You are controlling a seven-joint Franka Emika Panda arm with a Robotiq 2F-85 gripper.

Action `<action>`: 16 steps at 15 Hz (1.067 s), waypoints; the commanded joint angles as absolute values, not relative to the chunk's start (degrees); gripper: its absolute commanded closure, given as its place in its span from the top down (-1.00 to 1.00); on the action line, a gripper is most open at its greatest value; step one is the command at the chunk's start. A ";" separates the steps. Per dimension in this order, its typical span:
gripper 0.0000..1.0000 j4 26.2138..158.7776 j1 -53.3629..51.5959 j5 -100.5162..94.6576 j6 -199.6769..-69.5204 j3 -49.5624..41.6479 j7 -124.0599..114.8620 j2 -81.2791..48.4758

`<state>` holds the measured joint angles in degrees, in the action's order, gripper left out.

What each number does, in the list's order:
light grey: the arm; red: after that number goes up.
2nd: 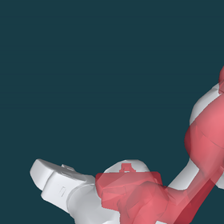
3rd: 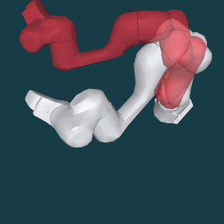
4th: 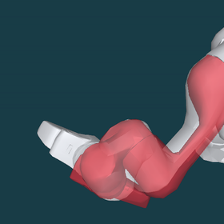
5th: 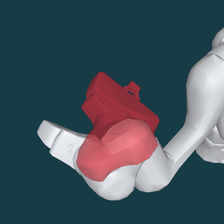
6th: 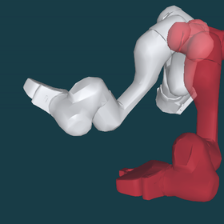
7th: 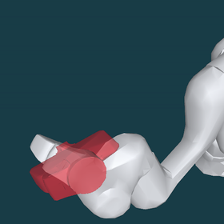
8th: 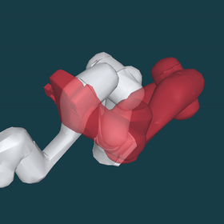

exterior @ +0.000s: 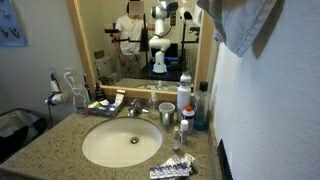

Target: Unhang the towel, wipe the base top and hang it back

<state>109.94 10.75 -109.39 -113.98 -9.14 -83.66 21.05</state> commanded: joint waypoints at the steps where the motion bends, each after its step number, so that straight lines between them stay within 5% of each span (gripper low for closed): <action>1: -0.93 108.66 8.93 -112.38 -115.51 -10.58 -84.90 20.38; 16: -0.93 101.17 9.27 -112.04 -134.00 -17.36 -82.82 15.02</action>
<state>104.67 9.00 -111.50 -131.63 -16.73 -83.66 16.99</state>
